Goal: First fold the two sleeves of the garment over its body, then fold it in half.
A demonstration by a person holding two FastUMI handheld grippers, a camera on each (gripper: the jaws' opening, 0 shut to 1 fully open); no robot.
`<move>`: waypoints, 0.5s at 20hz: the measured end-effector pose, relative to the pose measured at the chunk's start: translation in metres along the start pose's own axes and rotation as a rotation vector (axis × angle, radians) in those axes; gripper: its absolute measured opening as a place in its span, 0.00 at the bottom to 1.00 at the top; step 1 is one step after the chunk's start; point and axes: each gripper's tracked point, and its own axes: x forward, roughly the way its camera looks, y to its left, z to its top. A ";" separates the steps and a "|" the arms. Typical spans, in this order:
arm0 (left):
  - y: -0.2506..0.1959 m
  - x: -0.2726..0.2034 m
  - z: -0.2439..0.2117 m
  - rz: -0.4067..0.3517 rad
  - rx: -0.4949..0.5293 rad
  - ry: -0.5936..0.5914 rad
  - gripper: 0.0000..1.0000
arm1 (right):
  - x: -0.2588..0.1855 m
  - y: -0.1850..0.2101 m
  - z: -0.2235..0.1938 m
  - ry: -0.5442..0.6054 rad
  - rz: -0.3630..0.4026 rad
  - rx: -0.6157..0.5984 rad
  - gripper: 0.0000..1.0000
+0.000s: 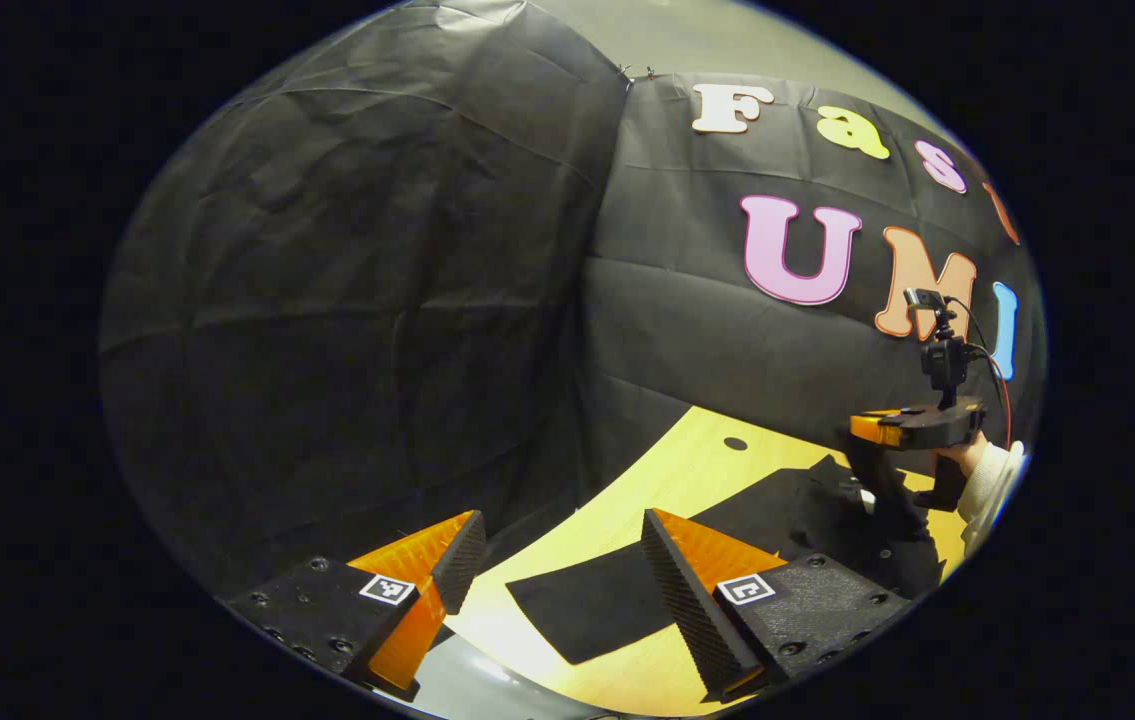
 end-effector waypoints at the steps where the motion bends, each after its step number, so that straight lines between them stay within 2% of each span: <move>1: -0.001 0.003 -0.004 -0.001 -0.001 0.012 0.94 | 0.005 0.011 0.002 -0.005 0.020 0.006 0.46; 3: -0.004 0.011 -0.017 -0.014 -0.014 0.037 0.94 | 0.010 0.020 0.006 -0.028 0.027 -0.024 1.00; 7: -0.024 0.033 -0.051 -0.055 -0.033 0.095 0.94 | 0.003 0.022 0.004 -0.032 0.024 -0.062 0.99; 10: -0.036 0.051 -0.091 -0.062 -0.010 0.208 0.94 | -0.009 0.015 0.004 -0.038 0.006 -0.064 0.99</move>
